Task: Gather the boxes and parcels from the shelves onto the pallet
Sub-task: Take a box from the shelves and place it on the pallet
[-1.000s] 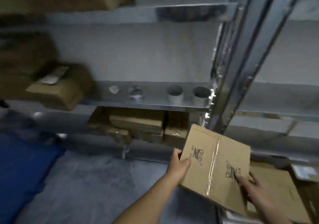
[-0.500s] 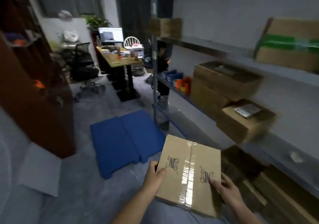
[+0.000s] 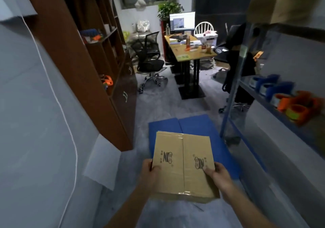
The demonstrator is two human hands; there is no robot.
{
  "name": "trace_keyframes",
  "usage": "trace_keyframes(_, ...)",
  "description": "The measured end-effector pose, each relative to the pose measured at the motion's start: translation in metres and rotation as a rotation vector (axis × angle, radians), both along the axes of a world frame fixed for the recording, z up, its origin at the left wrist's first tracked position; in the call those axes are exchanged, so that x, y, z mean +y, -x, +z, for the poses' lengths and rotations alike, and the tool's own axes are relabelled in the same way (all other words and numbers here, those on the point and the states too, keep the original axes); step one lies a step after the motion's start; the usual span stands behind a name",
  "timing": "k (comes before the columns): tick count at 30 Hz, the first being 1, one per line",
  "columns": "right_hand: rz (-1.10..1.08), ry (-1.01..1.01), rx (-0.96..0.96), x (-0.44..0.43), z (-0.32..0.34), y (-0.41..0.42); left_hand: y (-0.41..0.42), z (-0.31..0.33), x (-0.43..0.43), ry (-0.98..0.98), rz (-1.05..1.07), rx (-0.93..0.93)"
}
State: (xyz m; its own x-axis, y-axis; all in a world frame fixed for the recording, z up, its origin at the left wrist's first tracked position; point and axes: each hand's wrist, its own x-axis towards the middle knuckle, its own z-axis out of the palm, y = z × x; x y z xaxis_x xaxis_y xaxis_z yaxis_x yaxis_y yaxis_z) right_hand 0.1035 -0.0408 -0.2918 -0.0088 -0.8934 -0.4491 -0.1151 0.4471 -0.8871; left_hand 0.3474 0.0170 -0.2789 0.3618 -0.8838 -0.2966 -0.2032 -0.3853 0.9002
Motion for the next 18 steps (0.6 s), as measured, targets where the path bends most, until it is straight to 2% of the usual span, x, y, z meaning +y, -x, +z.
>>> trace_keyframes(6,0.108,0.008,0.030,-0.116,-0.007,-0.074,-0.066,-0.006,-0.091,-0.078,0.228,0.042)
trace_keyframes(9,0.127,0.029,0.077,-0.180,-0.016,-0.096,-0.096,-0.017,-0.154,-0.155,0.201,0.094)
trace_keyframes(14,0.037,0.064,0.124,-0.275,-0.018,-0.128,-0.137,-0.022,-0.271,-0.137,0.156,0.149)
trace_keyframes(18,-0.038,0.072,0.070,-0.348,-0.013,-0.162,-0.171,-0.016,-0.365,-0.159,0.105,0.134)
